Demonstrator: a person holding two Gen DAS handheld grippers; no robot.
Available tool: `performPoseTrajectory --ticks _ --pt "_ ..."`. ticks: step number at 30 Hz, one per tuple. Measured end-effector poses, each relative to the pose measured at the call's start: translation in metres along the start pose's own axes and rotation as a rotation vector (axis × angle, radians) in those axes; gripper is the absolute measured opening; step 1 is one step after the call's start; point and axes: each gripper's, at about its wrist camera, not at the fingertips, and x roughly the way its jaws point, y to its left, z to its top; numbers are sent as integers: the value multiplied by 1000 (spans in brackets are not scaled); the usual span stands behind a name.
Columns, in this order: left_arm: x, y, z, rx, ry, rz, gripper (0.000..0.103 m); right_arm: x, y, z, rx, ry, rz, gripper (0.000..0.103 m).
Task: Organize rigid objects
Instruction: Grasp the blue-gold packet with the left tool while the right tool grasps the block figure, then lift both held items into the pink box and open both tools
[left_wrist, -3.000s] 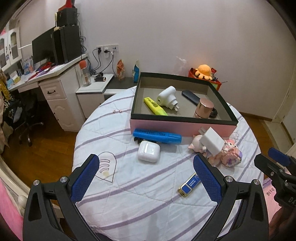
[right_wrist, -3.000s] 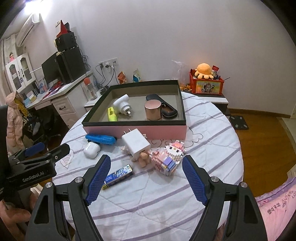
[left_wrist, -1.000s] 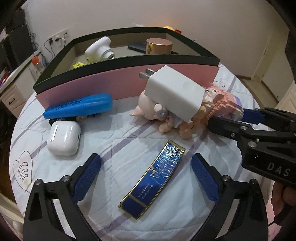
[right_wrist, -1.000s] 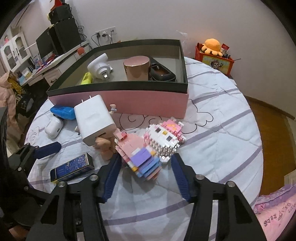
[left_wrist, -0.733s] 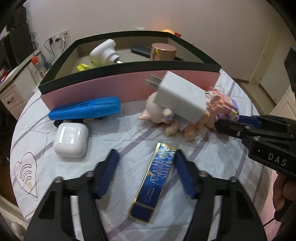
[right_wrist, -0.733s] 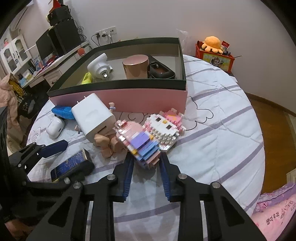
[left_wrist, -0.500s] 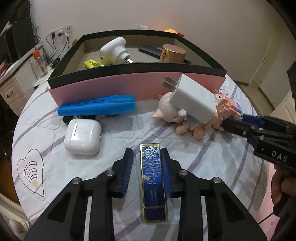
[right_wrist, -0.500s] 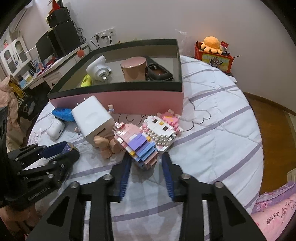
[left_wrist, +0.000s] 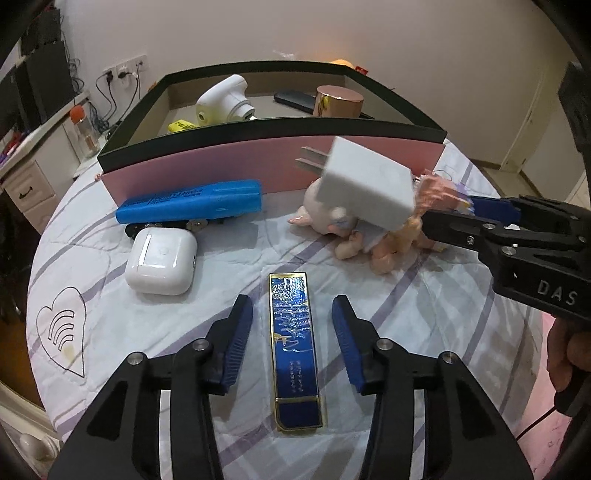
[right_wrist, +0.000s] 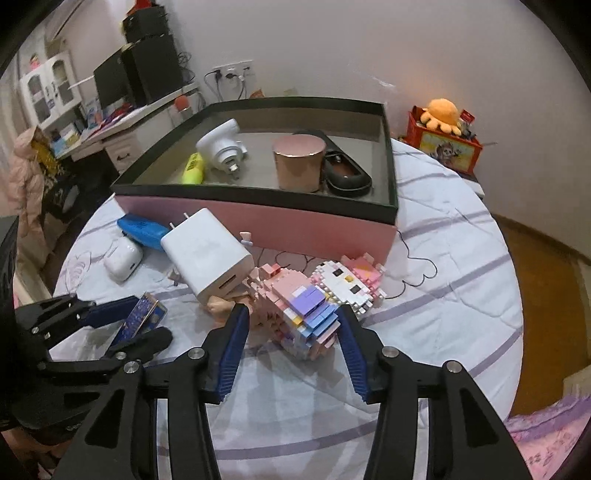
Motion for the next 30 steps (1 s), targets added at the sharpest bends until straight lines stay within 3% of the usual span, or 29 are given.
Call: performPoseTrajectory --ticks 2,6,13,17,30 --pt "-1 2 0 -12 -1 1 38 3 -1 0 15 11 21 26" --pt "-5 11 -1 -43 11 -22 22 2 4 -2 7 13 74 26" --pt "-10 11 -7 -50 14 -31 21 8 5 -3 15 25 90 29" --pt "-8 13 -6 -63 11 -38 21 15 0 -5 69 24 169 26" --pt "-30 18 -5 -102 -4 -68 20 -26 -2 -16 142 -41 160 26"
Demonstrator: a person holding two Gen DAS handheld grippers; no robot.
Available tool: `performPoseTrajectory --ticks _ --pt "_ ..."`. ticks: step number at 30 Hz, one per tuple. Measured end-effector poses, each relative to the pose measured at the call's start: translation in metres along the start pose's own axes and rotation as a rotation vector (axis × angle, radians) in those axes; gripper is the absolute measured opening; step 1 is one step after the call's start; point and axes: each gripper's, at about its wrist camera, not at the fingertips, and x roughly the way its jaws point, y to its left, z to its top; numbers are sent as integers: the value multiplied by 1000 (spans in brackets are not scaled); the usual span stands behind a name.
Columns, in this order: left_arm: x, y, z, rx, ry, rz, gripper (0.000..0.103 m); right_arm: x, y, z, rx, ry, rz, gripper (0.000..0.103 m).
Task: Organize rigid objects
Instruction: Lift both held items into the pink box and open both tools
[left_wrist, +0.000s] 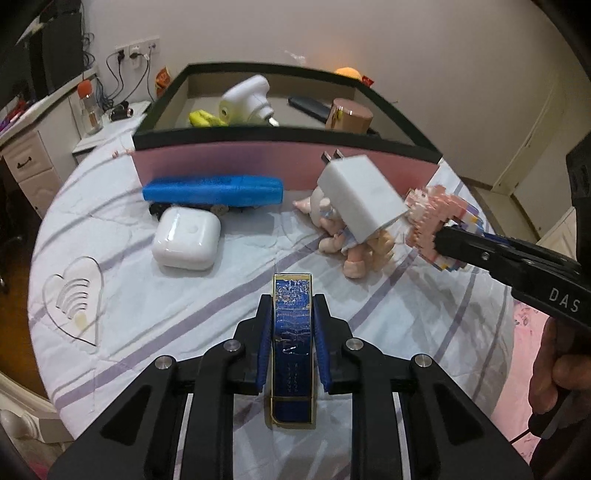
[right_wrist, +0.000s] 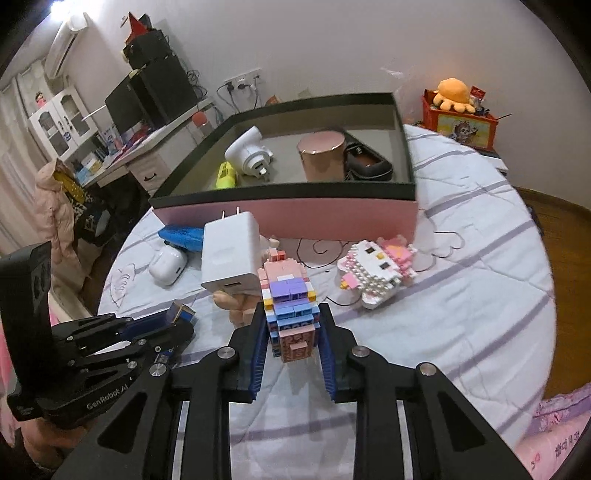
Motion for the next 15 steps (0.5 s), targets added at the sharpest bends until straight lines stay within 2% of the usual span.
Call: performPoseTrajectory --ticks 15 --pt "-49 7 15 -1 -138 29 20 -28 17 14 -19 -84 -2 26"
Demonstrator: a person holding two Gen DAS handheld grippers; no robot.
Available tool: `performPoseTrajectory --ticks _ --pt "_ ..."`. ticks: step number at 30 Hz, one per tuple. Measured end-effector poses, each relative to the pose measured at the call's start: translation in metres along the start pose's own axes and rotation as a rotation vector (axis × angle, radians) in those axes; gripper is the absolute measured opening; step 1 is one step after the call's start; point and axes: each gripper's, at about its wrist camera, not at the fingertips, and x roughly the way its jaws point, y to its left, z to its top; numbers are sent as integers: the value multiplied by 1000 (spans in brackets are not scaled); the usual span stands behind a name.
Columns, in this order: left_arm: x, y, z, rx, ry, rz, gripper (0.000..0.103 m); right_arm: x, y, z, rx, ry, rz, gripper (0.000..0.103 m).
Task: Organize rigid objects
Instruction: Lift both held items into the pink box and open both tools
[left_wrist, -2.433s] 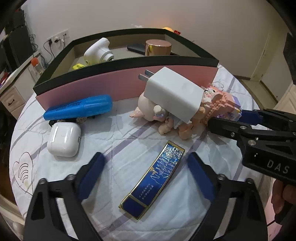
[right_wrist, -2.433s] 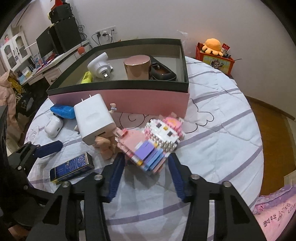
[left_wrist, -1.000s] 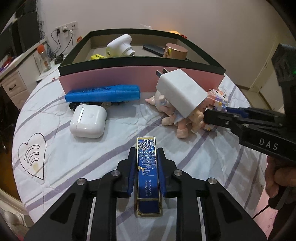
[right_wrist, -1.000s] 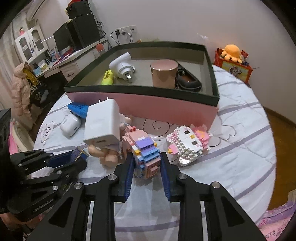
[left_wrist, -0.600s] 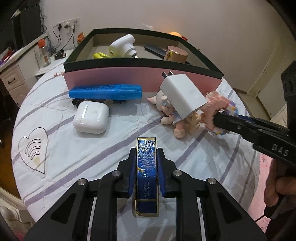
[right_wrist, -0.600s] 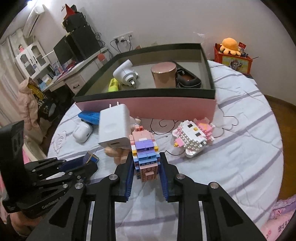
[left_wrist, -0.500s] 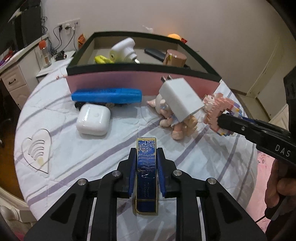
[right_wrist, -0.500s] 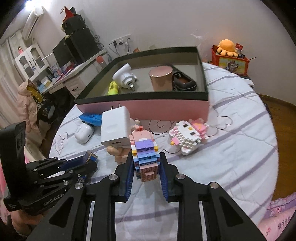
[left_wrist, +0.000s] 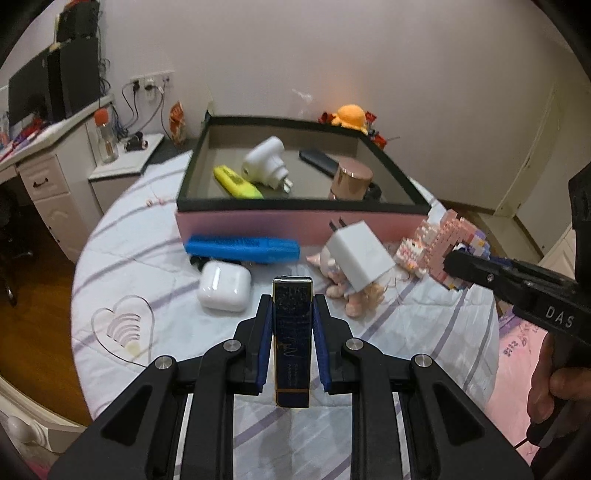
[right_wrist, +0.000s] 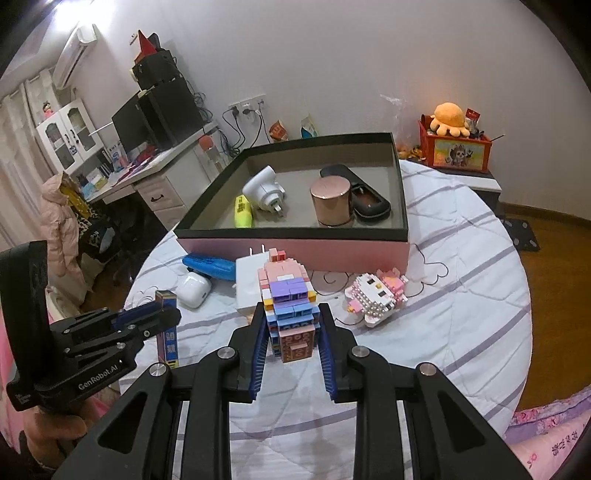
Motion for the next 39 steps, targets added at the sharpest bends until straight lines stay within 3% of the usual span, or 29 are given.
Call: performPoseTrajectory --ticks 8,17,26,31,39 --pt "-14 4 39 13 -79 18 20 -8 13 20 -34 -46 -1 26" --pt "3 22 117 8 -147 32 20 3 15 90 -74 -116 -41 26" --pt "69 36 154 -2 -79 44 20 67 1 135 -47 -63 -79 26" --pt "112 40 157 -10 -8 52 20 107 -6 139 -28 14 -80 26" --pt "139 44 153 -11 55 67 21 152 -15 139 -15 113 -104 26"
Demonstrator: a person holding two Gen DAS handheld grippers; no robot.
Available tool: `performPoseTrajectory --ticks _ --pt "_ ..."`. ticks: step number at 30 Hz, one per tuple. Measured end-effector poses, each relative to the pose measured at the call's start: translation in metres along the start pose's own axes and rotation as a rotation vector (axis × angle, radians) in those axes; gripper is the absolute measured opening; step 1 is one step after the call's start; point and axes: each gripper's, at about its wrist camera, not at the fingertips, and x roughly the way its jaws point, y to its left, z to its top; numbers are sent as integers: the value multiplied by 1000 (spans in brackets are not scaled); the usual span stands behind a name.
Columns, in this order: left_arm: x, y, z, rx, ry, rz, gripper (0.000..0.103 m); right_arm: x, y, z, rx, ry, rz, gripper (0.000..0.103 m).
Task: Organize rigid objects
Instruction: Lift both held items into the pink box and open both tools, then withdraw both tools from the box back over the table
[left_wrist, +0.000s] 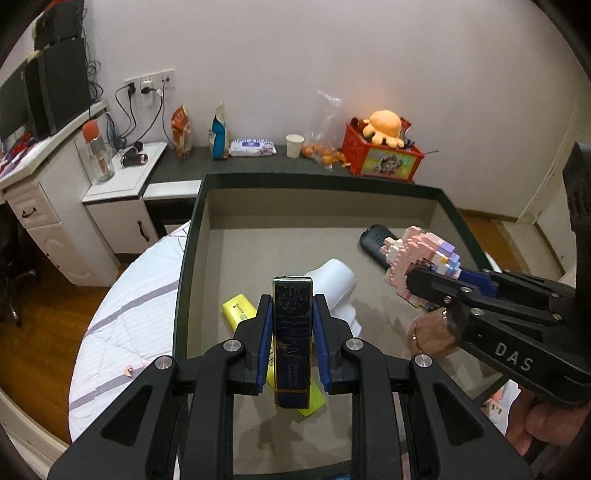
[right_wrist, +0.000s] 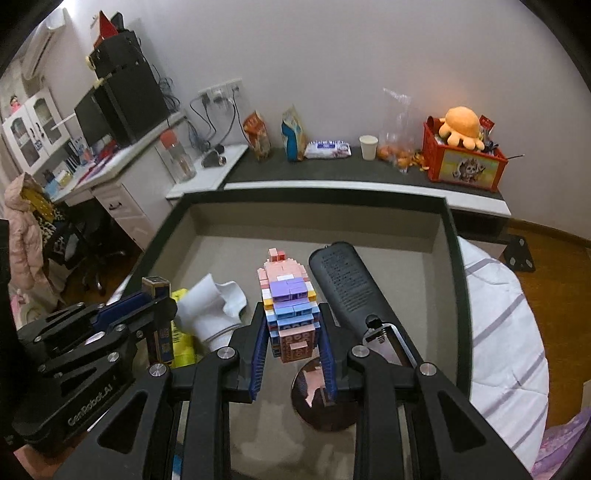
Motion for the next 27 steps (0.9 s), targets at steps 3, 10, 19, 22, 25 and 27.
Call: performPoseTrajectory --ticks 3,10,19,22,25,27 --pt "2 2 1 -3 3 21 32 6 0 1 6 14 -15 26" --pt "-11 8 -1 -19 -33 80 93 -6 -5 3 30 -24 -31 65" --pt "-53 4 -8 -22 -74 98 97 -53 0 -3 37 -114 -47 81" --pt "-78 -2 -15 -14 -108 109 99 -78 3 -13 36 -145 -44 81" --pt "-105 -9 -23 -1 -147 117 100 -110 5 -30 40 -185 -54 81" --pt "-127 -15 -33 1 -176 125 102 -127 5 -41 44 -207 -70 82"
